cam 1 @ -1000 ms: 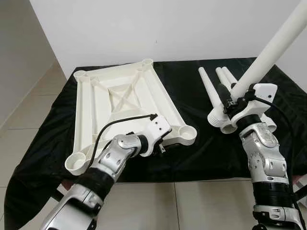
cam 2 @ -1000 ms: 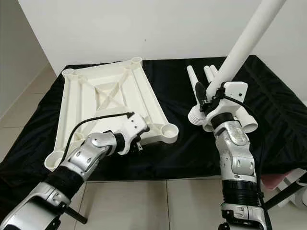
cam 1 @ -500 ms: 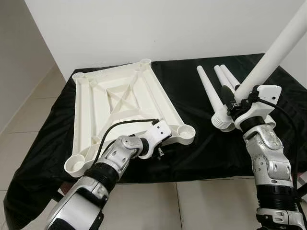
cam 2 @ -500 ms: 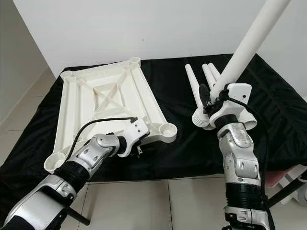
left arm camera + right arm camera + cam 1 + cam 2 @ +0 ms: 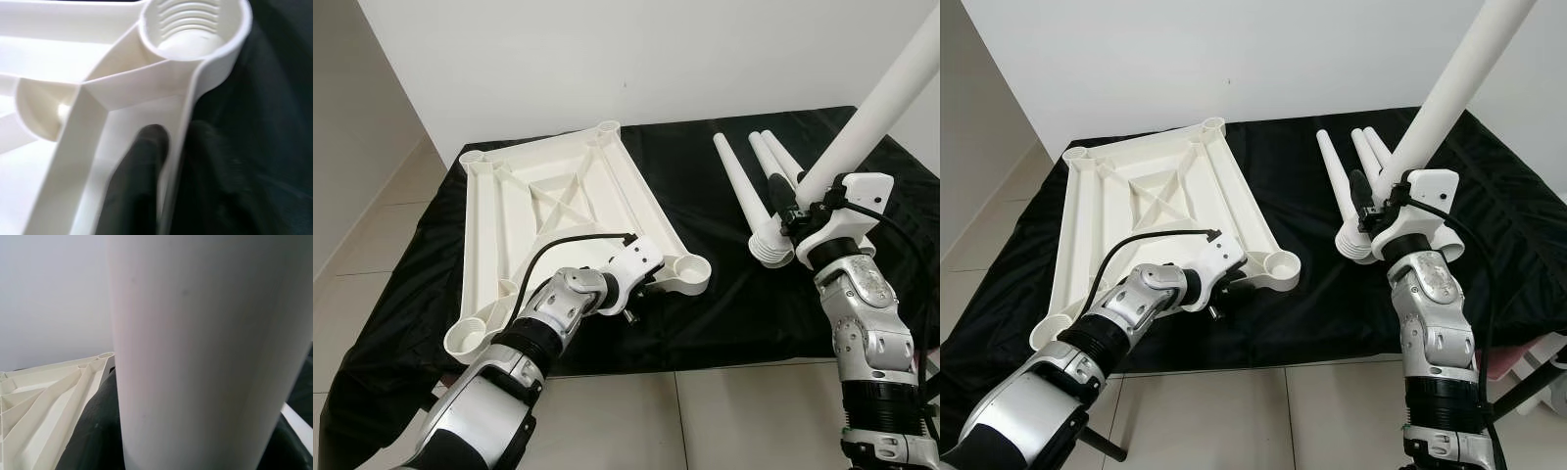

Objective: Building children table

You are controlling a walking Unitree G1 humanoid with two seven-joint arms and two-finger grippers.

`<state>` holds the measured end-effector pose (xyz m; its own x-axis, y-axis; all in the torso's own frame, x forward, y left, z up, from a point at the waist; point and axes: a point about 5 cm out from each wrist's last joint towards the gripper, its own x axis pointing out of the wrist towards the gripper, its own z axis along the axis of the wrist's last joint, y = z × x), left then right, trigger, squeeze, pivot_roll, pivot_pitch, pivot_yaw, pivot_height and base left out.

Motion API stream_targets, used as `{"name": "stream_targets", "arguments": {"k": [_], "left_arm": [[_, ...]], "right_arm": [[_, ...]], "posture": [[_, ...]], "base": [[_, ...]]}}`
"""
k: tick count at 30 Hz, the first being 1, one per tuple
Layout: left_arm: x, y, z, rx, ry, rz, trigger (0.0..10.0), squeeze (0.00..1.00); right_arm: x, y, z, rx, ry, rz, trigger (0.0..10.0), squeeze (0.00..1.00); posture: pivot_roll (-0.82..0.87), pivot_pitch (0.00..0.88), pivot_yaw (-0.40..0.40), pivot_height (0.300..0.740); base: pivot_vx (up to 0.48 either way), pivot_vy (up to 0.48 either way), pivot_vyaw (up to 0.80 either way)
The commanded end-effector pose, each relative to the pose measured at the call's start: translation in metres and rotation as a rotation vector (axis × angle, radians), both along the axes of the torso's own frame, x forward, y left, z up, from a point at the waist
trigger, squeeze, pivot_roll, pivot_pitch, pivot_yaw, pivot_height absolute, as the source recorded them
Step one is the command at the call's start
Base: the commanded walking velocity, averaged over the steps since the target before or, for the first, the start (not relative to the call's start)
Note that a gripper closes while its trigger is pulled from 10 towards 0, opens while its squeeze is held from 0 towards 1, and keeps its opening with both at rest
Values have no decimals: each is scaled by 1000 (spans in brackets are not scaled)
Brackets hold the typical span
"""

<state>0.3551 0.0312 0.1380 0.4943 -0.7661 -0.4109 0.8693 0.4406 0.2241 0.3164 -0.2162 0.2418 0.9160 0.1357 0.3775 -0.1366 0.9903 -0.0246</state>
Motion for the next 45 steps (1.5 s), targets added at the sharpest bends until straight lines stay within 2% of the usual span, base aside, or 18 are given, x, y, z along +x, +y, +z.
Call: {"name": "stream_targets", "arguments": {"k": [1,12,13,21,23,24,28,29,32,35,45], "left_arm": [[0,8,-10,45,14,14,0,0],[-5,9,-15,78,2,-41,0,0],[-12,11,-15,90,-15,-118,10000,0],[-23,14,-11,76,-41,-211,10000,0],[-32,10,-7,49,-64,-266,10000,0],[-32,10,-7,49,-64,-266,10000,0],[-43,0,-6,39,-85,-326,10000,0],[-43,0,-6,39,-85,-326,10000,0],[-49,-4,-4,44,-100,-347,10000,0],[-51,-7,1,29,-110,-333,10000,0],[-45,-6,5,18,-120,-264,10000,0]], "right_arm": [[-2,1,1,-26,2,8,10000,0],[1,4,2,-42,5,40,10000,0],[3,8,3,-60,6,83,10000,0],[6,7,5,-76,6,115,10000,0],[9,9,5,-54,18,178,10000,0],[9,9,5,-54,18,178,10000,0],[12,19,-4,-13,76,365,10000,0],[12,19,-4,-13,76,365,10000,0],[12,25,-13,-55,121,474,10000,0],[11,30,-19,-71,152,550,10000,0],[13,38,-26,-91,194,660,10000,0]], "posture": [[-192,29,149,740],[-185,23,146,740],[-180,29,143,740],[-159,38,129,740],[-153,38,123,740],[-153,38,123,740],[-144,38,122,740],[-144,38,122,740],[-142,40,119,740],[-134,39,111,740],[-120,50,98,740]], "base": [[0,0,0],[0,0,0],[0,0,0],[0,0,0],[0,0,0],[0,0,0],[0,0,0],[0,0,0],[0,0,0],[0,0,0],[0,0,0]]}}
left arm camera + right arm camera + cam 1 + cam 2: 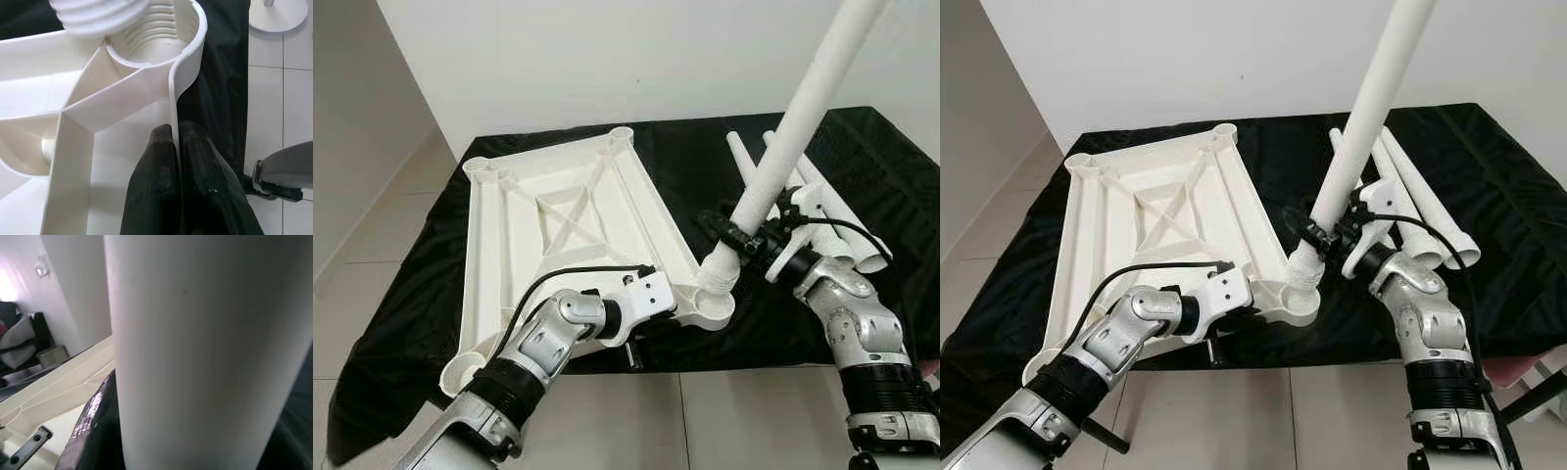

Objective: Building children table

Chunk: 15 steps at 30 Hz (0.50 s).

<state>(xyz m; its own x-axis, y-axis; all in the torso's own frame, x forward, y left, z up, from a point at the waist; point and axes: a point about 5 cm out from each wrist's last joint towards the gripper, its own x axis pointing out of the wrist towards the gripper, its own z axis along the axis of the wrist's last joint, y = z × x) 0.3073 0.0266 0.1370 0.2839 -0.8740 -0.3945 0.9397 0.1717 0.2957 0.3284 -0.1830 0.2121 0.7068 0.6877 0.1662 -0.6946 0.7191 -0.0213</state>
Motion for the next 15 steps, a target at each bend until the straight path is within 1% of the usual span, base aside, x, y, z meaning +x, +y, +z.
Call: {"name": "stream_targets", "arguments": {"k": [1,4,13,15], "left_arm": [[7,1,7,0,-49,61,10000,0],[9,3,7,2,-50,84,10000,0],[10,5,8,8,-46,104,10000,0],[11,6,9,7,-47,113,10000,0]], "right_arm": [[1,7,1,0,9,78,10000,0],[0,8,-2,-8,22,109,10000,0],[-1,9,-10,-19,52,150,10000,0],[-3,14,-14,-15,72,186,10000,0]], "posture": [[-114,54,91,740],[-111,57,88,740],[-109,67,86,740],[-109,68,86,740]], "base": [[0,0,0],[0,0,0],[0,0,0],[0,0,0]]}}
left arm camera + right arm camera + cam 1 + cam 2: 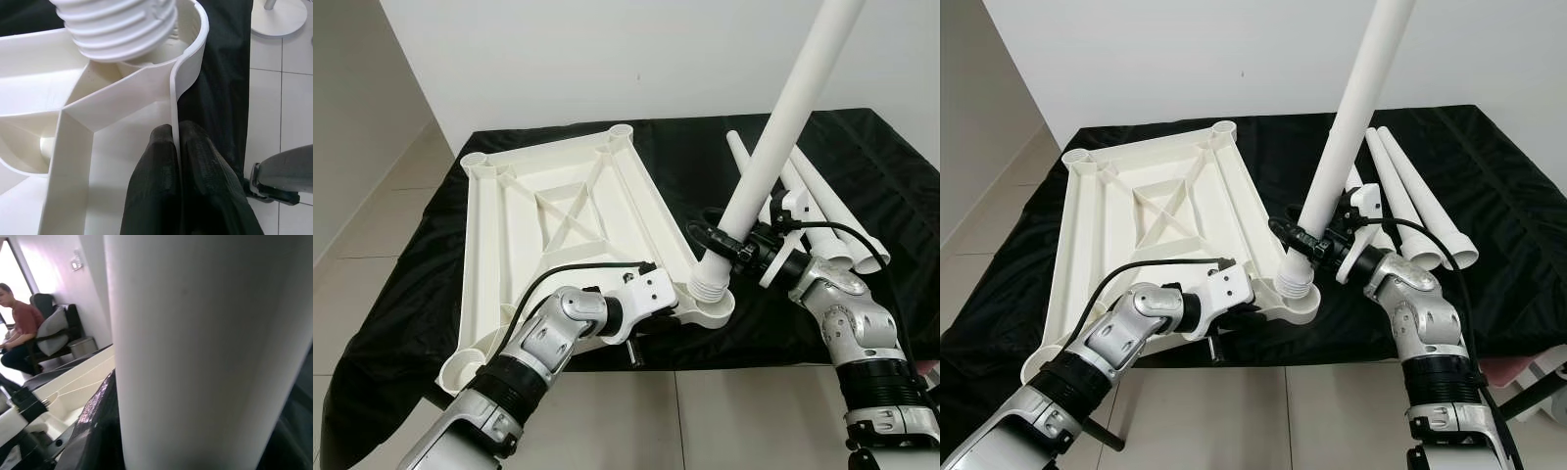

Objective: Building children table

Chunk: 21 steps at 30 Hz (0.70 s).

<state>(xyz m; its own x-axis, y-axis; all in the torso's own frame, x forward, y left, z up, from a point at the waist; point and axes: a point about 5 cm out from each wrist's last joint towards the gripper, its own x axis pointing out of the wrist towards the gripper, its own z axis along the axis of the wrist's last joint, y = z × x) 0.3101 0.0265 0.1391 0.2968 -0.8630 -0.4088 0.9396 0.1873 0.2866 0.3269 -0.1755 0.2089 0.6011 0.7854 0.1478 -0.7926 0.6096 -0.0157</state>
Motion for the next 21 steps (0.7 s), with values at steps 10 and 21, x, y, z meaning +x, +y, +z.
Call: {"name": "stream_targets", "arguments": {"k": [10,21], "left_arm": [[12,11,9,3,-67,110,10000,0],[14,12,10,-1,-78,137,10000,0]], "right_arm": [[-11,2,-33,-145,113,111,10000,0],[-14,-25,-44,-279,136,19,10000,0]], "posture": [[-111,75,89,740],[-130,85,86,740]], "base": [[0,0,0],[0,0,0]]}}
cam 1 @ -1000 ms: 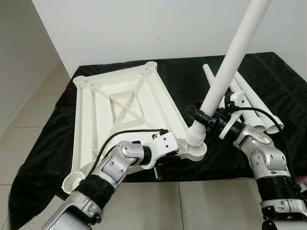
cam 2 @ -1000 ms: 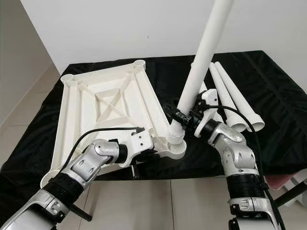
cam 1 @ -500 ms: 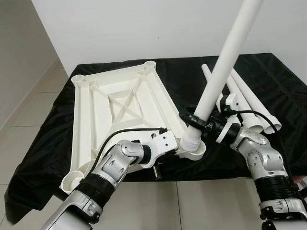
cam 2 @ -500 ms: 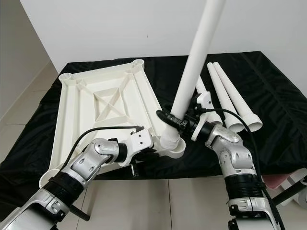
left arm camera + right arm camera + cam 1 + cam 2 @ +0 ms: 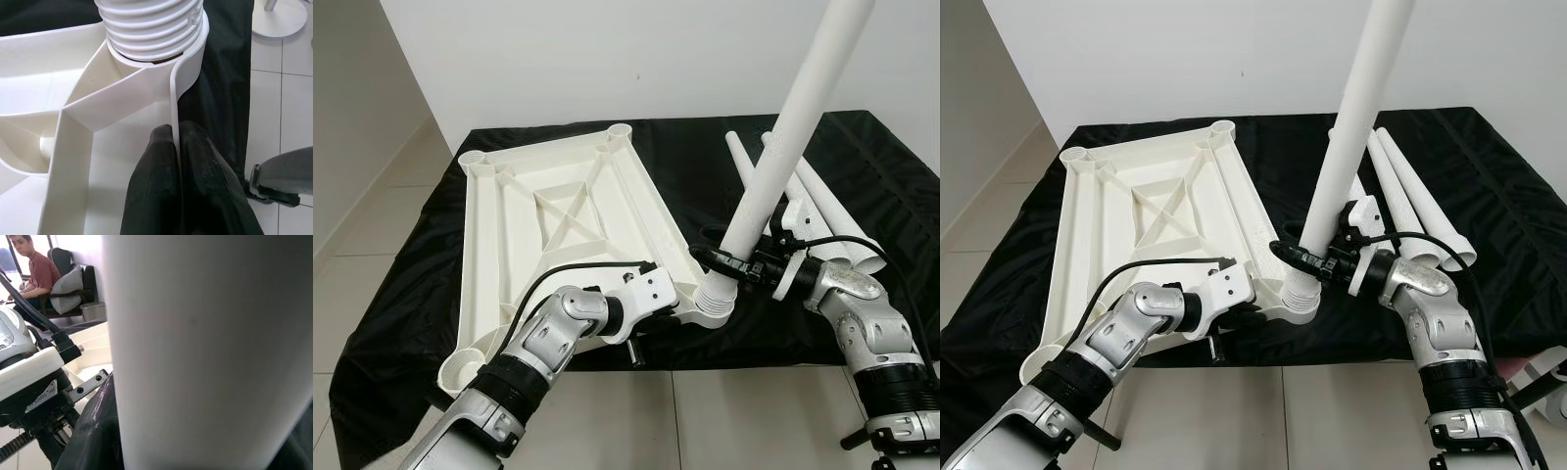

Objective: Building children table

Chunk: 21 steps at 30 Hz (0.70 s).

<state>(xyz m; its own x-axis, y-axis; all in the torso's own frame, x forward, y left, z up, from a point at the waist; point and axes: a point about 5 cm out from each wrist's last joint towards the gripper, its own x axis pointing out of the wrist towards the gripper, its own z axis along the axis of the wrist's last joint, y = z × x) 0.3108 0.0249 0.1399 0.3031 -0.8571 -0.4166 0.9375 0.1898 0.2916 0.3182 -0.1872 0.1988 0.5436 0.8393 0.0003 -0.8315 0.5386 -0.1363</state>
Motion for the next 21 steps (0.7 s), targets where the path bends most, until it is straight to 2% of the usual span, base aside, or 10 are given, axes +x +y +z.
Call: {"name": "stream_targets", "arguments": {"k": [1,8,12,21], "left_arm": [[14,13,9,-11,-75,130,10000,0],[15,12,10,-20,-76,140,10000,0],[15,10,11,-28,-78,143,10000,0],[14,11,11,-30,-75,144,10000,0]], "right_arm": [[-5,-13,-34,-94,141,-65,10000,0],[-14,-8,-43,-130,144,-36,10000,0],[-17,0,-42,-103,131,-17,10000,0],[-25,2,-56,-126,146,-20,10000,0]], "posture": [[-130,85,86,740],[-137,90,88,740],[-139,93,86,740],[-139,92,91,740]], "base": [[0,0,0],[0,0,0],[0,0,0],[0,0,0]]}}
